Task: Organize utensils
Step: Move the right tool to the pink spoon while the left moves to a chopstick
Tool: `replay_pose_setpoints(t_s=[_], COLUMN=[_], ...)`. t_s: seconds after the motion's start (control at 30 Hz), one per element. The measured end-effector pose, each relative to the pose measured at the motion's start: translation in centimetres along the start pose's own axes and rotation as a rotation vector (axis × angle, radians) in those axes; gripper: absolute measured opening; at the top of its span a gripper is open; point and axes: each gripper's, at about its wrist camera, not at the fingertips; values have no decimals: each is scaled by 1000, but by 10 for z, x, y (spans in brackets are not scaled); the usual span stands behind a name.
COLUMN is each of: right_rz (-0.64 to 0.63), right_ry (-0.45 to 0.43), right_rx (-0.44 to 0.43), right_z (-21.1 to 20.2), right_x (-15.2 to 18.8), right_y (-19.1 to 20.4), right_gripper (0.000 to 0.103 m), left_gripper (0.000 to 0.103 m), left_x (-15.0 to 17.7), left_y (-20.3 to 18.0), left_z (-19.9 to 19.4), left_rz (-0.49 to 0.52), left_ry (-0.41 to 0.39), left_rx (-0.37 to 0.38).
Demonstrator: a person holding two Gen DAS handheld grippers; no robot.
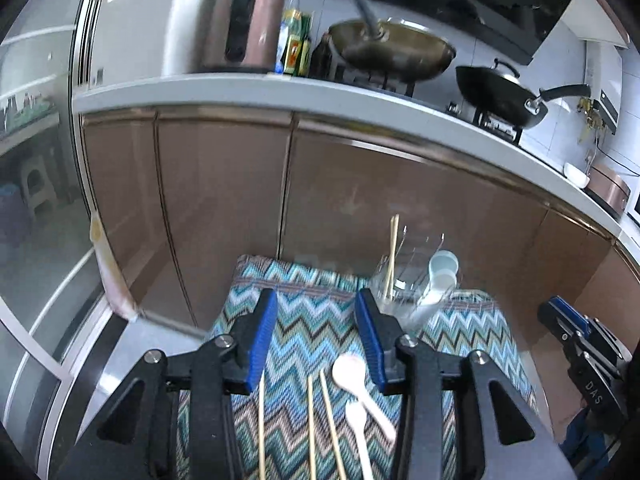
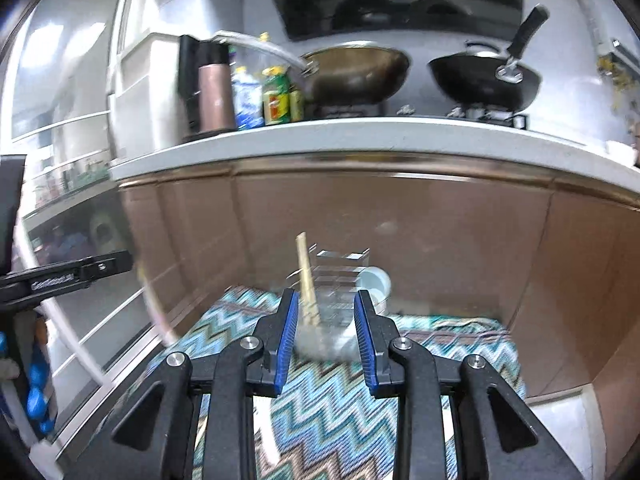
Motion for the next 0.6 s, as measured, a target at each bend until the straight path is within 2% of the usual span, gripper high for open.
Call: replay_pose_setpoints(t_s=[0.1, 0.27, 0.4, 0.5, 0.6], right_rz=[-28, -62, -51, -55, -53], right_ry=[68, 221, 329, 378, 427], right_rx=[-91, -185, -264, -287, -328], right_z=[3, 23, 48, 66, 88], right_x=[11, 31, 44, 51, 52], right_y=[5, 15, 20, 20, 17], right_gripper=[29, 28, 28, 28, 28], left_gripper=[39, 39, 38, 38, 38], left_x=[9, 22, 35, 46, 60], left_y=[17, 37, 44, 51, 59], left_z=[3, 22, 52, 82, 121], left_rz=[-10, 12, 44, 46, 44], left_ry=[64, 190, 327, 425, 558], left_rx=[-6, -1, 40, 42, 58])
Point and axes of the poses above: each gripper's, at about its wrist camera, not at the fingertips, and z roughly the way its jaws point, y to its left, x to its underside
